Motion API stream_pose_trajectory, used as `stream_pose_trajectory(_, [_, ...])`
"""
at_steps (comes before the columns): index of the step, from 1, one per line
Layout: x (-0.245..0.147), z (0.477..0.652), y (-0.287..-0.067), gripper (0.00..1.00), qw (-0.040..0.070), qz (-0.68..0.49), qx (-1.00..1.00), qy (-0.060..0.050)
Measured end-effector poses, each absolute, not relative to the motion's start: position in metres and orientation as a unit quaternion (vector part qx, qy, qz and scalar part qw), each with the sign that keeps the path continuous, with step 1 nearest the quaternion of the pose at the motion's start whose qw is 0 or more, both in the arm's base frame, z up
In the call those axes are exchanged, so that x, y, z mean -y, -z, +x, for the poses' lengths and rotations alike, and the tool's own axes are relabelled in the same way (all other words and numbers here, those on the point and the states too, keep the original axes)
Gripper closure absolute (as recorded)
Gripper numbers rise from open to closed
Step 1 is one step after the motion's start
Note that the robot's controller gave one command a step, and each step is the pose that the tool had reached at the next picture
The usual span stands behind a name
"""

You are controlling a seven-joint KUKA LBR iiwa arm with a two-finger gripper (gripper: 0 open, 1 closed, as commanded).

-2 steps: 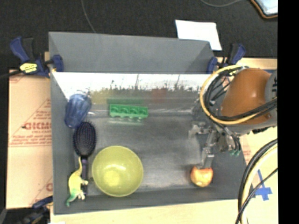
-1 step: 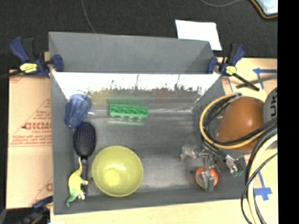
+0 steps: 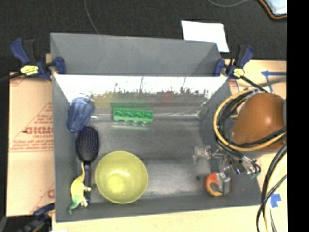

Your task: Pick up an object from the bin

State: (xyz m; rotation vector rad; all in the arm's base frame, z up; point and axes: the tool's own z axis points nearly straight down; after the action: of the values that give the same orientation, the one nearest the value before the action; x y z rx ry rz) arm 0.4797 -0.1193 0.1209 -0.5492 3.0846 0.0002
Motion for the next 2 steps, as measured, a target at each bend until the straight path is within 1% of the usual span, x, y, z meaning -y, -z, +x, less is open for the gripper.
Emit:
stream_pose_trajectory(1, [0.140,0.474,-0.101,0.00,0.000,-0.171,-0.985,-0.010])
stream_pose_trajectory(2, [0.146,0.480,-0.079,0.00,0.003,-0.194,-0.981,-0.006])
